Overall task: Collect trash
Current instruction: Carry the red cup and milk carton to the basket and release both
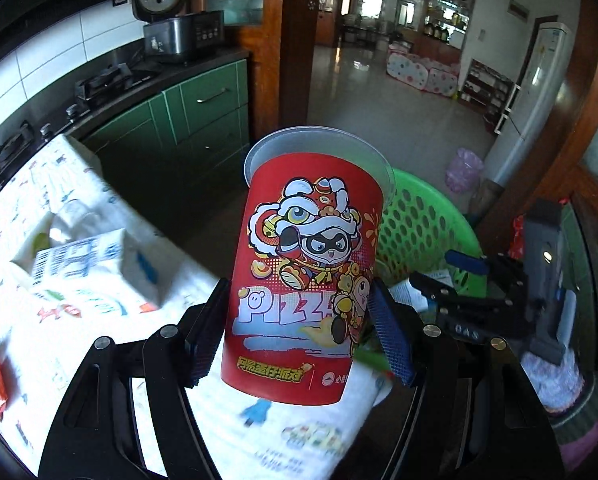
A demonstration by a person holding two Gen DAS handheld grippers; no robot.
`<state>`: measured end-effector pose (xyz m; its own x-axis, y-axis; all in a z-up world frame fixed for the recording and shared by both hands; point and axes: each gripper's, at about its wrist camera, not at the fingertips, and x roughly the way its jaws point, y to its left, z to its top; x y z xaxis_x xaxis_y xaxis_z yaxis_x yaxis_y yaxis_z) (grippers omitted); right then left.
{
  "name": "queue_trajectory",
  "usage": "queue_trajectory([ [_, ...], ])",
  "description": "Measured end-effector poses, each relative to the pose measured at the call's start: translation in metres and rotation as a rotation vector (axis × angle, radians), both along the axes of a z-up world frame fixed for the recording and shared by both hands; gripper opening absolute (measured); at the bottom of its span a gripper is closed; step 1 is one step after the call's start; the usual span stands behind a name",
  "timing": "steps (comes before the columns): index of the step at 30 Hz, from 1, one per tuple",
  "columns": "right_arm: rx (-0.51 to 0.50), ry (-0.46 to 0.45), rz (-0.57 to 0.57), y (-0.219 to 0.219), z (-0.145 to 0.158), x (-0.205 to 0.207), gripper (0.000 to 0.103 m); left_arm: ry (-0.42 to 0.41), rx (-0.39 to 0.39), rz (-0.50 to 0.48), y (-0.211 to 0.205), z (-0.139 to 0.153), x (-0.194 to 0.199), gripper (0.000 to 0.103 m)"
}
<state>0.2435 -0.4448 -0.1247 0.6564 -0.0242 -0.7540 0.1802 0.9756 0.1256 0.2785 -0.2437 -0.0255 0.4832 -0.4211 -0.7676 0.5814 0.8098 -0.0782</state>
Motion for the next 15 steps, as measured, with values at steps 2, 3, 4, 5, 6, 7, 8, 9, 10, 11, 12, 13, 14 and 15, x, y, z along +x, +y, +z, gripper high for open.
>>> queue_trajectory([
  [2, -0.008, -0.007, 0.005, 0.001, 0.003, -0.002, 0.063, 0.012, 0.003, 0.001, -0.007, -0.004, 0.003, 0.067],
  [3, -0.017, -0.013, 0.007, 0.0, 0.005, -0.005, 0.063, 0.019, 0.006, -0.002, -0.011, -0.007, 0.005, 0.067],
  [4, -0.024, -0.018, 0.007, 0.0, 0.006, -0.006, 0.064, 0.022, 0.011, -0.004, -0.014, -0.008, 0.007, 0.067],
  [5, -0.03, -0.026, 0.006, -0.001, 0.009, -0.009, 0.064, 0.025, 0.019, -0.007, -0.019, -0.011, 0.009, 0.067],
  [6, -0.028, -0.034, 0.006, -0.003, 0.011, -0.012, 0.066, 0.028, 0.023, -0.009, -0.024, -0.013, 0.01, 0.067],
  [7, -0.024, -0.042, 0.003, -0.004, 0.012, -0.014, 0.066, 0.033, 0.024, -0.011, -0.025, -0.015, 0.01, 0.067],
  [8, -0.021, -0.048, 0.001, -0.004, 0.014, -0.016, 0.066, 0.039, 0.025, -0.009, -0.028, -0.017, 0.012, 0.067],
  [9, -0.013, -0.056, -0.002, -0.006, 0.016, -0.019, 0.067, 0.046, 0.026, -0.007, -0.032, -0.02, 0.014, 0.067],
  [10, -0.008, -0.061, -0.003, -0.007, 0.017, -0.021, 0.067, 0.056, 0.026, -0.006, -0.035, -0.023, 0.015, 0.067],
  [11, -0.001, -0.067, -0.004, -0.009, 0.019, -0.024, 0.067, 0.064, 0.026, -0.005, -0.038, -0.025, 0.015, 0.068],
  [12, 0.006, -0.071, -0.005, -0.01, 0.019, -0.026, 0.067, 0.071, 0.03, -0.004, -0.042, -0.028, 0.017, 0.068],
  [13, 0.011, -0.073, -0.004, -0.011, 0.02, -0.028, 0.067, 0.073, 0.035, -0.004, -0.045, -0.03, 0.017, 0.068],
  [14, 0.014, -0.074, -0.003, -0.012, 0.02, -0.03, 0.067, 0.076, 0.043, -0.004, -0.047, -0.032, 0.017, 0.068],
  [15, 0.017, -0.075, -0.003, -0.012, 0.02, -0.032, 0.067, 0.081, 0.046, -0.005, -0.05, -0.034, 0.018, 0.068],
])
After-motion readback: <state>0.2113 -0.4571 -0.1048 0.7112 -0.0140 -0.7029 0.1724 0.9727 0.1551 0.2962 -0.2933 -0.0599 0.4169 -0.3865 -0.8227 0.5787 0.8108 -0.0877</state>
